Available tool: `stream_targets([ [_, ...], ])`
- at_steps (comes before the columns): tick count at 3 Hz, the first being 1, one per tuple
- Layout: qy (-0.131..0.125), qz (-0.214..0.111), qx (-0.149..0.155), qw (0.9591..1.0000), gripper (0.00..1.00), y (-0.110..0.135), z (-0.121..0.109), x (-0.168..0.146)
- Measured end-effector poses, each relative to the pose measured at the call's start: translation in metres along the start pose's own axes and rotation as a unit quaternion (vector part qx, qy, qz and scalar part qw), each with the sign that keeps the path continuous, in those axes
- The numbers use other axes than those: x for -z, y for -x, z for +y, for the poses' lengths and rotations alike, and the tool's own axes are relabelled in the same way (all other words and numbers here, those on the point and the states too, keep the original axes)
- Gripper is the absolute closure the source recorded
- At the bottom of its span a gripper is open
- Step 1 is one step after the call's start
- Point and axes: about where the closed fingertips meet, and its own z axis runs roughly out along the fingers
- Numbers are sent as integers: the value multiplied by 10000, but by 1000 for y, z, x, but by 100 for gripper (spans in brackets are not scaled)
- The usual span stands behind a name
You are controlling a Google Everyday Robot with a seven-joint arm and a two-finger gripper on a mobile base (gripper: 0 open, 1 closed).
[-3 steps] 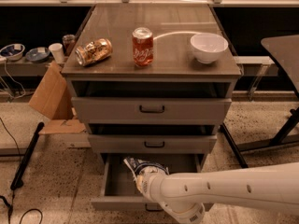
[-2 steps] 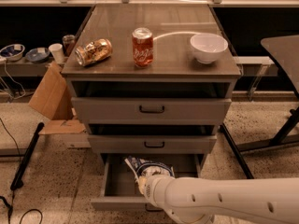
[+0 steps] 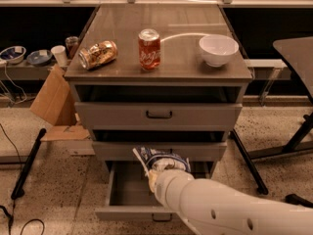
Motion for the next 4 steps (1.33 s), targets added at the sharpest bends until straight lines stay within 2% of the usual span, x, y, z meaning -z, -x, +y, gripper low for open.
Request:
stream_targets([
  [1, -24, -213, 57, 9998, 100, 40, 5, 7],
  [2, -59, -583, 34, 9983, 100, 97, 8, 17],
  [4, -233, -1094, -160, 9936, 100, 151, 5, 51],
])
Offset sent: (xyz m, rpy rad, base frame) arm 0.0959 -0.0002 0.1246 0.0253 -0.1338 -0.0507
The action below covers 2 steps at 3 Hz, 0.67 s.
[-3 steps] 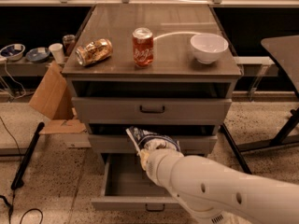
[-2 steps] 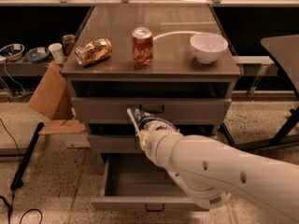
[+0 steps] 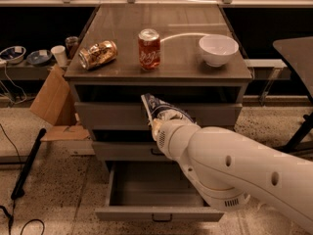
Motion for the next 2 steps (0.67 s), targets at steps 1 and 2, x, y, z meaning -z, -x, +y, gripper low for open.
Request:
stream_targets([
  [1, -6, 25, 12, 10000, 100, -2, 0, -1],
  [2, -269, -342, 176, 9989, 100, 25, -7, 23],
])
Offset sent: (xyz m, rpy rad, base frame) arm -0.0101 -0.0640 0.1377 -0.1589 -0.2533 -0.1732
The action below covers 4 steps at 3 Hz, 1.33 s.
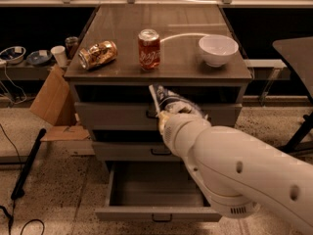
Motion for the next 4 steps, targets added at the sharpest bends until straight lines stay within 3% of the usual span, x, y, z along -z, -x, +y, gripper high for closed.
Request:
stream_targets([
  [1, -509, -802, 402, 9947, 100, 77, -9, 43],
  [2, -661, -1207, 642, 9884, 100, 130, -3, 60],
  [4, -720, -1611, 1144, 9776, 100, 229, 27, 38],
])
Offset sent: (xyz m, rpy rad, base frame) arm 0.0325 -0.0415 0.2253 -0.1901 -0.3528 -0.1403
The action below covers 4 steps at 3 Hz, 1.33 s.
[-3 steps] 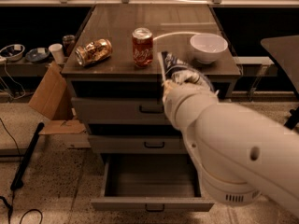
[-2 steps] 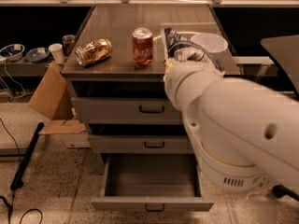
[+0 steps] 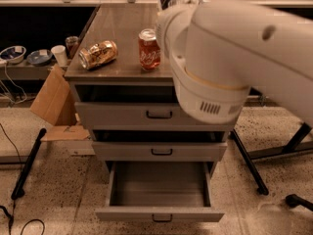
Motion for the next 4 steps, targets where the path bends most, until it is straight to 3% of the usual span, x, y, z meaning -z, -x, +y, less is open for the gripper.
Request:
stream_targets([
  [1, -11, -113, 224, 9997, 100, 35, 0, -38],
  [3, 66, -273, 543, 9981, 100, 82, -11, -118],
  [4, 300, -278, 671, 9969, 100, 96, -5, -162],
])
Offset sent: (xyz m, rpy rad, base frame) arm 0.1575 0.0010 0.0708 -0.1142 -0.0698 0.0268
